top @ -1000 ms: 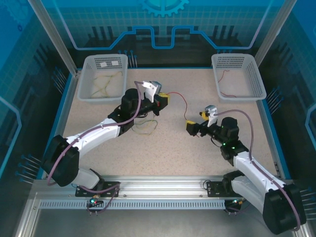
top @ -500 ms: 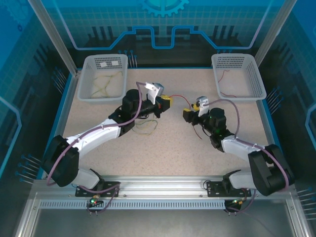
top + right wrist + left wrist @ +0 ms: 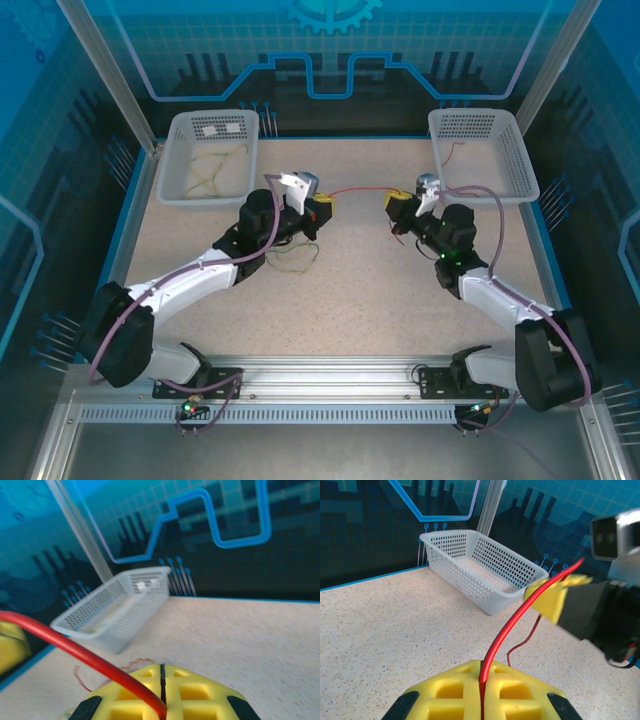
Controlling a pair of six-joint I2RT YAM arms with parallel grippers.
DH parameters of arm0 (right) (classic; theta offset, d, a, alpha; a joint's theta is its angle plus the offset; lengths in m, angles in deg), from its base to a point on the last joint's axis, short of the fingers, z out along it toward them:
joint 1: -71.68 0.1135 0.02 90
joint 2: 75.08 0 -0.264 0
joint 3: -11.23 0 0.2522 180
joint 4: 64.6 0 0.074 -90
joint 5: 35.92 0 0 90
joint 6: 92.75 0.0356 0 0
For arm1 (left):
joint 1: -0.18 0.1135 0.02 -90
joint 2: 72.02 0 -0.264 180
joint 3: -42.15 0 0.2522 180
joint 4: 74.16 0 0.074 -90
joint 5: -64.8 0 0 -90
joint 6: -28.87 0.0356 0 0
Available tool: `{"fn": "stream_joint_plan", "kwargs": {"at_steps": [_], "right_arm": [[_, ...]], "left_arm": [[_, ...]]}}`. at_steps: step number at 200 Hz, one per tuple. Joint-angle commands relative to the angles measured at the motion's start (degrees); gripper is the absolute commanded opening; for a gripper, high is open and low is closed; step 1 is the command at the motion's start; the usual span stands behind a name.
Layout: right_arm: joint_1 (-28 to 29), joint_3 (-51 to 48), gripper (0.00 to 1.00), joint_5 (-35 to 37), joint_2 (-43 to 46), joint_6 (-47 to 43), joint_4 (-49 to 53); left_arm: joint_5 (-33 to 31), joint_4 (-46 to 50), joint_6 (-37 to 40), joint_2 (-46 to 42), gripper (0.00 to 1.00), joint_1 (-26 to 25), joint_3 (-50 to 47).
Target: Untangle the cables
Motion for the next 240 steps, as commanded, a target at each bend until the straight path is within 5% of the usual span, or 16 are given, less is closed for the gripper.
{"fn": "stream_joint_plan", "kwargs": {"at_steps": [1, 95, 240], "right_arm": [[-0.3, 2.6, 0.0, -4.3, 2.4, 8.0, 0.5], [1.1, 5.6, 0.0, -1.0, 4.4, 21.1, -2.1], [1.8, 8.8, 0.0, -2.7, 2.3, 31.4, -2.9]], "left_arm": [[4.8, -4.6, 0.0, 4.0, 0.0, -1.3, 1.7], [6.0, -4.1, 0.2, 15.2, 0.0, -7.4, 9.6], [4.8, -9.4, -1.7, 20.8, 0.0, -9.1, 10.5]]}}
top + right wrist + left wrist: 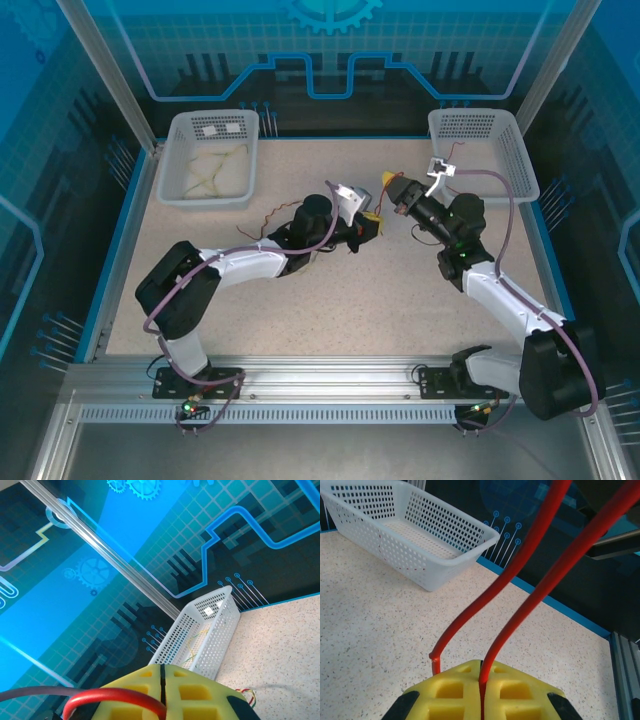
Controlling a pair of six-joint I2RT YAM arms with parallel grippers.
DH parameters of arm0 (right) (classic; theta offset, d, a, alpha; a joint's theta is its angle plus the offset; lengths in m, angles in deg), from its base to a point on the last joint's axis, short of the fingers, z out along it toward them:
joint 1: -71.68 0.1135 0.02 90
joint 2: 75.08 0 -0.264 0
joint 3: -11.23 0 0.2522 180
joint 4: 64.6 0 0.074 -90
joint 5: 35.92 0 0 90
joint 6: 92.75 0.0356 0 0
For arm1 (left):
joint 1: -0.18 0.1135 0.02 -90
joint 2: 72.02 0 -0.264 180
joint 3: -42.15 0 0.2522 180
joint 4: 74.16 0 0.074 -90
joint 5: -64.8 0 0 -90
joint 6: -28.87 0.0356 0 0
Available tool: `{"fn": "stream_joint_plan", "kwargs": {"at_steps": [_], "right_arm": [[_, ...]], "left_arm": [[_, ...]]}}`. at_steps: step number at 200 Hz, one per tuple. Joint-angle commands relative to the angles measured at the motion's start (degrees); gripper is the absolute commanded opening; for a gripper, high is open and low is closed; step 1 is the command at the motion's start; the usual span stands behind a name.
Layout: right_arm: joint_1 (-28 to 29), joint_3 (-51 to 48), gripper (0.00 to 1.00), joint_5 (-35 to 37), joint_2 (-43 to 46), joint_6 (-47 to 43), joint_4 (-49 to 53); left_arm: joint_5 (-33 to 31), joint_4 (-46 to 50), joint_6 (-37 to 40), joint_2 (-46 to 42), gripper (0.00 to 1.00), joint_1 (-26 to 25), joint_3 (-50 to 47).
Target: Untangle the cables
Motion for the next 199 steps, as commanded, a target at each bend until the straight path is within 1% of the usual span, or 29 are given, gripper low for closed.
{"fn": "stream_joint_plan", "kwargs": {"at_steps": [1, 12, 17, 42, 47, 50, 53, 67, 71, 79, 85, 88, 113, 118, 123, 128, 144, 161, 181, 199], "right_arm": [[0.8, 2.7, 0.0, -0.7, 0.6, 2.0, -1.5], [0.9, 3.1, 0.0, -0.8, 0.9, 1.3, -0.6], [0.9, 3.2, 0.0, -0.6, 1.0, 1.1, 0.1], [1.0, 3.6, 0.0, 0.2, 1.4, -1.6, 4.6], [0.9, 3.6, 0.0, 0.7, 1.6, -2.4, 6.2], [1.0, 3.6, 0.0, 1.0, 1.8, -2.8, 6.8], [1.0, 3.5, 0.0, 1.3, 1.9, -3.2, 7.5], [0.8, 2.9, 0.0, 3.0, 2.6, -4.7, 9.8], [0.6, 2.7, 0.0, 3.4, 2.7, -4.8, 10.1], [0.2, 2.3, 0.0, 4.0, 2.9, -4.8, 10.3], [-0.2, 2.0, 0.0, 4.3, 3.1, -4.7, 10.3], [-0.3, 1.9, 0.0, 4.4, 3.1, -4.7, 10.3], [-2.1, 1.9, 0.0, 4.9, 3.3, -5.0, 12.6], [-2.5, 1.9, 0.0, 5.1, 3.4, -4.9, 12.9], [-2.9, 1.6, 0.0, 5.2, 3.5, -4.9, 12.9], [-3.3, 1.4, 0.0, 5.2, 3.6, -5.0, 13.0], [-4.9, 1.1, 0.0, 5.9, 4.2, -5.4, 14.4], [-7.1, 0.5, 0.0, 7.1, 5.3, -5.9, 16.6], [-11.4, -0.9, 0.0, 7.3, 6.1, -5.7, 17.3], [-16.1, -1.9, 0.0, 6.4, 5.9, -5.4, 16.4]], "left_arm": [[-0.6, -2.2, 0.0, 0.1, 0.0, -0.4, 0.1], [-1.0, -2.3, 0.5, -0.4, 0.02, -0.4, -0.3], [-1.1, -2.3, 0.6, -0.9, 0.0, -0.4, -0.6], [-1.1, -3.7, 1.2, -3.5, 0.0, -0.3, -2.4], [-1.5, -4.4, 1.2, -4.2, 0.09, -0.4, -3.0], [-1.7, -4.9, 1.2, -4.6, 0.18, -0.4, -3.4], [-1.8, -5.4, 1.2, -5.0, 0.24, -0.4, -3.8], [-1.7, -7.2, 2.2, -6.7, 0.28, -0.4, -5.3], [-1.6, -7.6, 2.4, -7.2, 0.31, -0.4, -5.8], [-1.8, -8.5, 2.7, -8.1, 0.39, -0.4, -6.6], [-2.0, -9.3, 2.9, -8.7, 0.48, -0.4, -7.2], [-2.1, -9.7, 3.0, -9.0, 0.49, -0.4, -7.6], [-2.5, -11.7, 4.3, -11.1, 0.51, -0.4, -9.6], [-2.7, -11.8, 4.6, -11.6, 0.53, -0.4, -10.0], [-3.0, -11.8, 4.8, -12.0, 0.6, -0.4, -10.1], [-3.2, -11.8, 5.2, -12.3, 0.62, -0.4, -10.4], [-3.4, -10.8, 6.5, -13.4, 0.62, -0.4, -11.2], [-5.4, -11.2, 7.2, -15.3, 0.63, -0.4, -13.0], [-7.4, -13.4, 8.2, -18.4, 0.64, -0.4, -16.1], [-7.6, -14.6, 9.9, -20.9, 0.64, -0.4, -18.3]]}}
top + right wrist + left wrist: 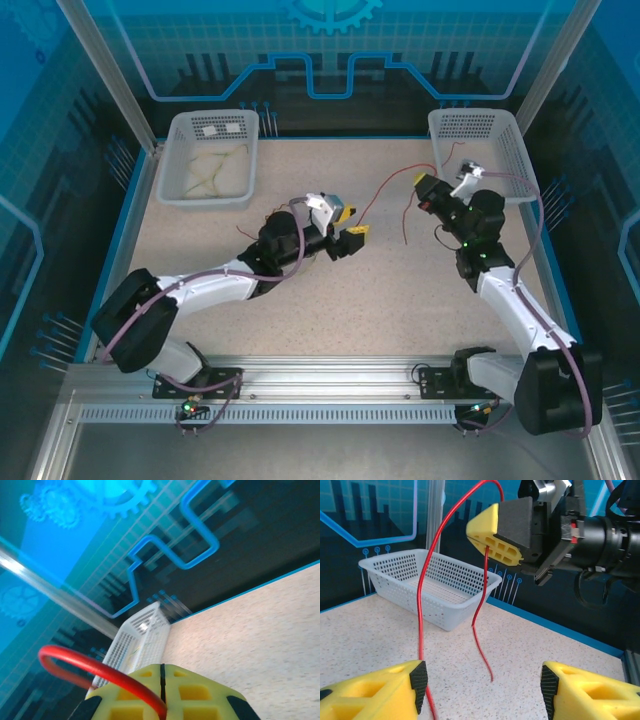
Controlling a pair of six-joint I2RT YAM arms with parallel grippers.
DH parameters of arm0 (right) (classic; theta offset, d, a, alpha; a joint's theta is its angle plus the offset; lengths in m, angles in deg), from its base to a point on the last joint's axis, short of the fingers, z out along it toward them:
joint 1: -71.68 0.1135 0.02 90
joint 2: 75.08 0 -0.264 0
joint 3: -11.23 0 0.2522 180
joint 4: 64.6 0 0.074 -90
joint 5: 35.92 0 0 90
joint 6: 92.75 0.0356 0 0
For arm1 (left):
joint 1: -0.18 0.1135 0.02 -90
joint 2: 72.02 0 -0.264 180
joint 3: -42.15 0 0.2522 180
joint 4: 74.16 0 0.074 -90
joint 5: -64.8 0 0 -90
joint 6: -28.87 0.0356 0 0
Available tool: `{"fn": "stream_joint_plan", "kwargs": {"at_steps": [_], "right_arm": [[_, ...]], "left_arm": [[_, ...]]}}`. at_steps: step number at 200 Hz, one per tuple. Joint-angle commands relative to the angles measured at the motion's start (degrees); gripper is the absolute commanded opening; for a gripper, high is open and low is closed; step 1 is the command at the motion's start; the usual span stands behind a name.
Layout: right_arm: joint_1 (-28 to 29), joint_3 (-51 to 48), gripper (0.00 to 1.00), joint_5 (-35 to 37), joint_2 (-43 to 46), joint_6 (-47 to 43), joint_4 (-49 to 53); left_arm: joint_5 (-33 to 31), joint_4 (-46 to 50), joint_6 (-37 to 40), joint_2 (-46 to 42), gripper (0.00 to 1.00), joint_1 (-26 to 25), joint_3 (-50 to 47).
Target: Untangle the cables
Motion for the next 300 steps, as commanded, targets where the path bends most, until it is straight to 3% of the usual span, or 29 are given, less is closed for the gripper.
{"fn": "stream_joint_plan", "kwargs": {"at_steps": [1, 58, 88, 118, 148, 196, 266, 278, 300], "right_arm": [[-5.2, -1.5, 0.0, 0.7, 0.7, -0.5, 0.8], [-19.8, 1.5, 0.0, 0.0, -6.8, 2.1, -4.1], [-26.2, 5.4, 0.0, -0.2, -16.3, 8.7, -10.9], [-29.8, 15.6, 0.0, -3.8, -28.0, 13.9, -12.5], [-30.9, 23.5, 0.0, -5.9, -37.5, 18.5, -14.5], [-29.5, 32.0, 0.0, 0.5, -45.2, 17.5, -9.2], [-27.1, 51.9, 0.0, 7.3, -57.5, 15.6, 9.9], [-26.7, 56.5, 0.0, 7.3, -59.9, 14.7, 17.0], [-25.5, 58.4, 0.0, 6.5, -62.7, 13.5, 17.6]], "left_arm": [[-2.1, -4.5, 3.6, -4.2, 0.64, -0.4, -2.5], [-3.6, -2.9, 6.4, -8.5, 0.67, -0.4, -5.0], [-3.5, -1.4, 5.8, -9.1, 0.67, -0.4, -5.1], [-3.5, 0.6, 5.8, -10.2, 0.67, -0.4, -5.1], [-3.6, 1.7, 5.9, -11.1, 0.67, -0.4, -5.2], [-3.8, 2.5, 5.6, -10.7, 0.67, -0.4, -5.4], [-4.2, 4.8, 5.3, -10.7, 0.67, -0.4, -4.5], [-4.2, 4.8, 5.2, -10.6, 0.67, -0.4, -4.7], [-4.3, 4.2, 4.9, -10.3, 0.67, -0.4, -5.1]]}}
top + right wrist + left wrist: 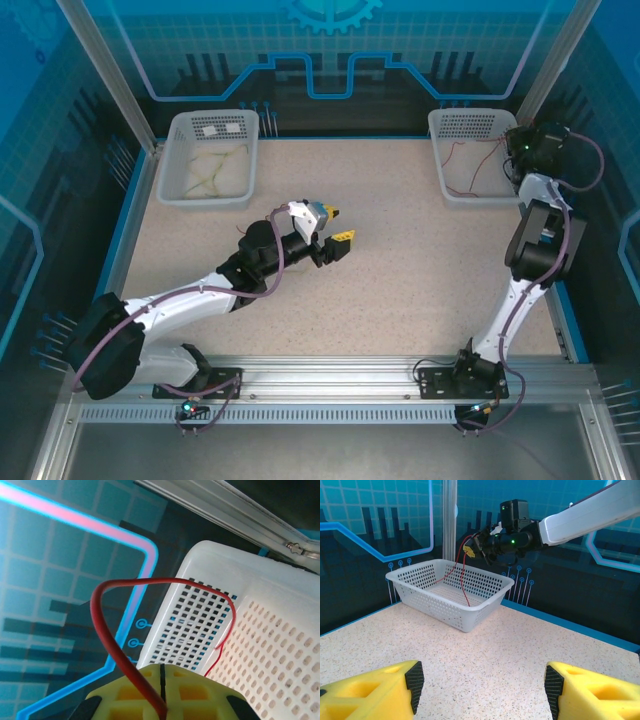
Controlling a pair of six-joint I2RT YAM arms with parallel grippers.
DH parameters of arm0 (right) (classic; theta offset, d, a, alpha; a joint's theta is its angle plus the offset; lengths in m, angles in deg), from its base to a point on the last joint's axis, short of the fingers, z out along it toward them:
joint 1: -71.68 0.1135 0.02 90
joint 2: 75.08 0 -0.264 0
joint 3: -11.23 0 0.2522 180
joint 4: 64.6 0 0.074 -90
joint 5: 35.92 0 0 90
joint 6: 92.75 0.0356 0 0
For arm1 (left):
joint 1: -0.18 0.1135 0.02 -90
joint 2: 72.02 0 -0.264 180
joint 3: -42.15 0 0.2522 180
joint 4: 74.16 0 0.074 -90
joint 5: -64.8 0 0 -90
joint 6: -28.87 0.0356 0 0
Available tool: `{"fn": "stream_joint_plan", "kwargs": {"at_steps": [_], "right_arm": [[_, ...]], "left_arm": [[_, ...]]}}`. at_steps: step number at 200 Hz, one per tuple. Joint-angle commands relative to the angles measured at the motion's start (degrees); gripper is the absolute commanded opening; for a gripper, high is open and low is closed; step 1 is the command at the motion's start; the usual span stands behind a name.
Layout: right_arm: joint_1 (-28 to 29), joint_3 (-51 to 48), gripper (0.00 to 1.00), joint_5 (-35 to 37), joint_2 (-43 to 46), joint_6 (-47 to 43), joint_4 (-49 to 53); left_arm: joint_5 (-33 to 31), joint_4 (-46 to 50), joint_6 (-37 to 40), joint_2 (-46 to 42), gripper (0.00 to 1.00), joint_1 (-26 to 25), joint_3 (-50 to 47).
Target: Untangle the cables
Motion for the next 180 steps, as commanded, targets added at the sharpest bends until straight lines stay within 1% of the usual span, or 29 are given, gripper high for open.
{"fn": "stream_joint_plan", "kwargs": {"at_steps": [1, 42, 47, 62, 82, 90, 103, 109, 127, 140, 157, 174, 180], "right_arm": [[1.7, 3.1, 0.0, 1.0, -3.3, -2.0, 7.2], [3.8, 5.7, 0.0, -3.1, -6.5, -4.7, 8.7], [4.0, 6.1, 0.01, -3.2, -6.7, -5.1, 9.4], [4.8, 5.1, 0.0, -1.8, -5.8, -6.2, 10.4], [5.4, 0.2, 0.0, 2.3, -2.0, -6.7, 10.2], [5.5, -0.9, 0.09, 3.8, -0.7, -7.1, 11.4], [5.6, -1.5, 0.28, 4.9, 0.9, -8.7, 13.7], [5.7, -1.5, 0.32, 5.4, 1.7, -9.7, 15.2], [5.9, -0.7, 0.41, 8.0, 4.3, -12.4, 22.6], [6.2, -0.5, 0.47, 11.7, 6.7, -13.9, 28.5], [6.2, -1.4, 0.6, 14.2, 9.8, -15.7, 32.4], [6.2, 0.6, 0.61, 16.3, 11.9, -16.9, 40.2], [6.1, -0.4, 0.62, 16.4, 13.2, -17.4, 40.7]], "left_arm": [[-1.0, -0.5, 0.3, -0.4, 0.67, -0.4, -0.5], [-0.8, -0.3, 0.3, -0.2, 0.67, -0.4, -0.4], [-0.9, -0.4, 0.4, -0.2, 0.67, -0.3, -0.4], [-0.9, -0.4, 0.6, 0.0, 0.67, -0.4, -0.2], [-1.0, -0.5, 0.3, 0.2, 0.67, -0.3, -0.2], [-1.0, -0.5, 0.1, 0.2, 0.68, -0.4, -0.3], [-0.8, -0.7, 0.1, 0.5, 0.67, -0.4, -0.3], [-0.9, -0.7, 0.2, 0.6, 0.68, -0.4, -0.3], [-1.1, -0.7, 0.5, 0.8, 0.68, -0.4, -0.1], [-1.0, -0.8, 0.4, 0.9, 0.69, -0.3, 0.1], [-1.0, -0.8, 0.5, 1.3, 0.69, -0.4, 0.5], [-1.1, -0.9, 0.5, 1.6, 0.69, -0.4, 0.7], [-1.1, -1.0, 0.5, 1.7, 0.69, -0.3, 0.7]]}}
